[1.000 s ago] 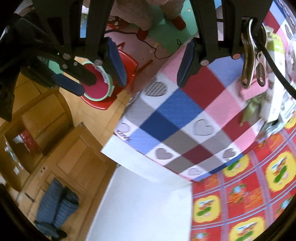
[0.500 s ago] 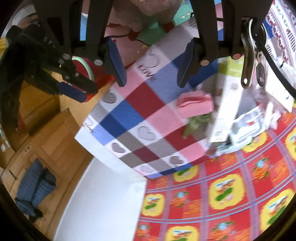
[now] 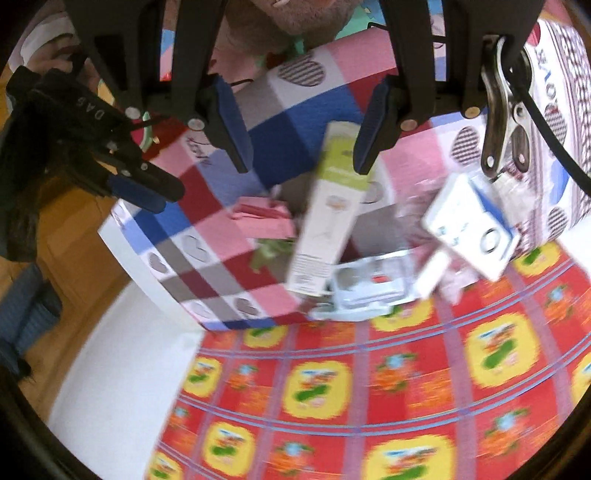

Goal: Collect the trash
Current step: 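Move both grippers down toward the white box and shuttlecock on the quilt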

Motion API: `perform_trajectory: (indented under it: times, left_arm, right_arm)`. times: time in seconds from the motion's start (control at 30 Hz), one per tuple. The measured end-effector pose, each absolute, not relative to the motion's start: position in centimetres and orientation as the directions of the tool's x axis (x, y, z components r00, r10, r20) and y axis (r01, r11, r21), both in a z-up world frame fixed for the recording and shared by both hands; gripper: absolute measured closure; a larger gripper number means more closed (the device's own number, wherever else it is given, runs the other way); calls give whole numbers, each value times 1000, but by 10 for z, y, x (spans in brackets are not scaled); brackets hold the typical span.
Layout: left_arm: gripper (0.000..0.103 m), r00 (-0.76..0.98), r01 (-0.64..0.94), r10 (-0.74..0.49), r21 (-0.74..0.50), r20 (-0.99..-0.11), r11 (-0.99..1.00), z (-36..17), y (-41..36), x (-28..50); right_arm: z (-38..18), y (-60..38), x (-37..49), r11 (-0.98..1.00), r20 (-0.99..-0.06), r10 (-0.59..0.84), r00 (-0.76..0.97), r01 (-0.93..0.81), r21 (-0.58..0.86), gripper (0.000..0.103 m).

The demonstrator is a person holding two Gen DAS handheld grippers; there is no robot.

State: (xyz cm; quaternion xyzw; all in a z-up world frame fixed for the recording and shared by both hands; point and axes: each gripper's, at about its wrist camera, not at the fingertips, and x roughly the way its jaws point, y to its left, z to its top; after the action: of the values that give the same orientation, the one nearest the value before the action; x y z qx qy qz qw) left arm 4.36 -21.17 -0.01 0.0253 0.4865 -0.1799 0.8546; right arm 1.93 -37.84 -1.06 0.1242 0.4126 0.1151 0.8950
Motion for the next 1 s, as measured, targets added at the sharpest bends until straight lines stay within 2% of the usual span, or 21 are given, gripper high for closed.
perform_trajectory:
  times: [0.3, 0.6, 0.8, 1.0]
  left_arm:
    - [43, 526, 63, -134, -118, -840, 991, 2, -155, 46]
    - [43, 551, -223, 27, -117, -834, 968, -2, -97, 35]
    - [43, 539, -337, 87, -120, -838, 934, -11, -65, 26]
    - [43, 534, -381, 76, -159, -842, 911, -21, -37, 27]
  right_arm:
    - [-11, -342, 62, 899, -725, 436, 533, -300, 320, 66]
    - [-17, -306, 89, 826, -719, 538, 440, -446, 345, 66]
    - [-22, -286, 102, 793, -721, 573, 389, -485, 368, 66]
    - [-27, -271, 110, 786, -734, 576, 360, -489, 377, 66]
